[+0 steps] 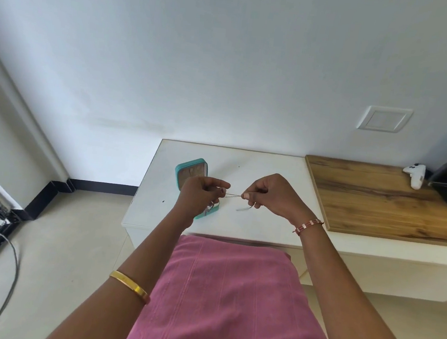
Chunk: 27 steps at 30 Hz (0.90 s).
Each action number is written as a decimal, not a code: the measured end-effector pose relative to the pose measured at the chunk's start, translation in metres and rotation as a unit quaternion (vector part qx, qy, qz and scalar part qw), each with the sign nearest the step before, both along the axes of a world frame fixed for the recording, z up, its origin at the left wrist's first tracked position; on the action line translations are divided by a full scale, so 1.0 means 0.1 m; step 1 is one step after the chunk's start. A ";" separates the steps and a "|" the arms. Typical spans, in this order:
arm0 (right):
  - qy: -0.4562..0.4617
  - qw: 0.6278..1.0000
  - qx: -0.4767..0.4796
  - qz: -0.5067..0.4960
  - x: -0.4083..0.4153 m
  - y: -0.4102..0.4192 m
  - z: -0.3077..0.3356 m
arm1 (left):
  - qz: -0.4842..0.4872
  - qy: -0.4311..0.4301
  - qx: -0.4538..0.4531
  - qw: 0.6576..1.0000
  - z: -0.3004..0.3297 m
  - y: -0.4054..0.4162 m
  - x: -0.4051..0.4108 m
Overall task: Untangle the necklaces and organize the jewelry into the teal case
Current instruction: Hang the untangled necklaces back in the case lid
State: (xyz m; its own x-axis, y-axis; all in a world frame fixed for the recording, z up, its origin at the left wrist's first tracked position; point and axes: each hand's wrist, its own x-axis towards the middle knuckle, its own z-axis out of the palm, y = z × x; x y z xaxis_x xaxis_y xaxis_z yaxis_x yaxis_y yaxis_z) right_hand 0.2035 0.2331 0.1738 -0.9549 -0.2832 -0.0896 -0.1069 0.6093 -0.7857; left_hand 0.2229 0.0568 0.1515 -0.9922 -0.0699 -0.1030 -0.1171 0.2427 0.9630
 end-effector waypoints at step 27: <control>-0.138 0.945 -0.297 -0.016 0.02 -0.05 -0.11 | -0.068 -0.021 0.114 0.991 0.08 -0.05 0.03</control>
